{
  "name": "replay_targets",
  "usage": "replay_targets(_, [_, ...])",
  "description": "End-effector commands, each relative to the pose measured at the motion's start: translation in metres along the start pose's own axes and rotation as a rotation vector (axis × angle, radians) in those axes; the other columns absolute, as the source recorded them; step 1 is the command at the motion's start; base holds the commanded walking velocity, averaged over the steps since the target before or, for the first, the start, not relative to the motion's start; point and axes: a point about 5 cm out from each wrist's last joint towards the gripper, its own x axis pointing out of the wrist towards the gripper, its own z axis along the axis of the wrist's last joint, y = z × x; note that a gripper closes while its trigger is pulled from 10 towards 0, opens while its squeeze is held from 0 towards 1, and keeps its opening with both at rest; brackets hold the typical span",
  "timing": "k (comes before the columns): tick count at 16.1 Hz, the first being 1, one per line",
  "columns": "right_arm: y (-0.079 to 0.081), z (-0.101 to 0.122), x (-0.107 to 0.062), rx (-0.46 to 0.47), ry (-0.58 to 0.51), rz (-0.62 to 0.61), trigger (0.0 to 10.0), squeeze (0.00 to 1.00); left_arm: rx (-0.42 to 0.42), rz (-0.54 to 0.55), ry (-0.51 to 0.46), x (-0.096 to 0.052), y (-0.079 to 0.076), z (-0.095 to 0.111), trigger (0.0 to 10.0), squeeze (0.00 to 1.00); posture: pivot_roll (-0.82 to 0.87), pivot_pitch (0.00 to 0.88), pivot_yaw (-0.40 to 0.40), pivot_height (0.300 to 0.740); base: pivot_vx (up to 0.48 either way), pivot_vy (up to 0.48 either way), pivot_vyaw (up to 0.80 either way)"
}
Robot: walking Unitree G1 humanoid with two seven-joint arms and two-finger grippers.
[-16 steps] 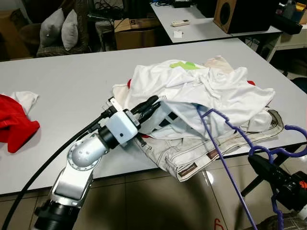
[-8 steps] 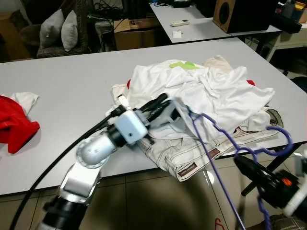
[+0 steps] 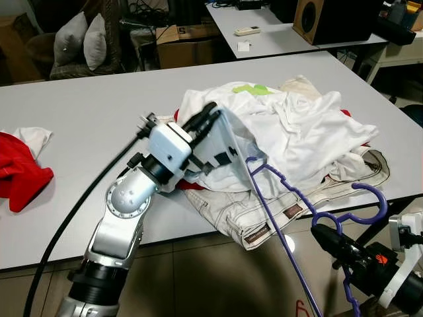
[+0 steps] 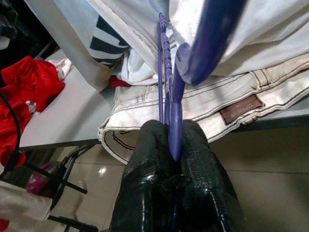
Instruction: Hang hanger
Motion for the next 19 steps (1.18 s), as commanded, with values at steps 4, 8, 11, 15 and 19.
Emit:
replay_targets(4, [-0.009,-0.007,0.003,0.07,-0.008,-0.079,10.0,0.0,0.019,-0.018,-0.072,0.006,0.004,0.015,0.0,0.0,-0.06,0.052,0.095,0.74,0.0,0.0,0.0])
replay_targets(8, [-0.024,0.013,0.008,0.265,-0.237,-0.173,10.0,0.0,0.065,-0.1,-0.09,0.006,-0.008,0.018,0.0,0.0,-0.06,0.053,0.092,0.74,0.0,0.0,0.0])
replay_targets(11, [-0.018,0.027,0.013,0.317,-0.321,-0.141,10.0,0.0,0.08,-0.101,-0.093,0.007,-0.009,0.018,0.0,0.0,-0.06,0.052,0.091,0.74,0.0,0.0,0.0])
replay_targets(15, [-0.013,0.068,0.017,0.47,-0.581,-0.096,10.0,0.0,0.135,-0.238,-0.032,-0.002,-0.028,0.001,0.0,0.0,-0.06,0.049,0.097,0.74,0.0,0.0,0.0])
replay_targets(19, [-0.044,0.093,0.044,0.785,-0.713,-0.221,10.0,0.0,0.187,-0.437,0.009,-0.012,-0.05,-0.016,0.0,0.0,-0.06,0.046,0.121,0.74,0.0,0.0,0.0])
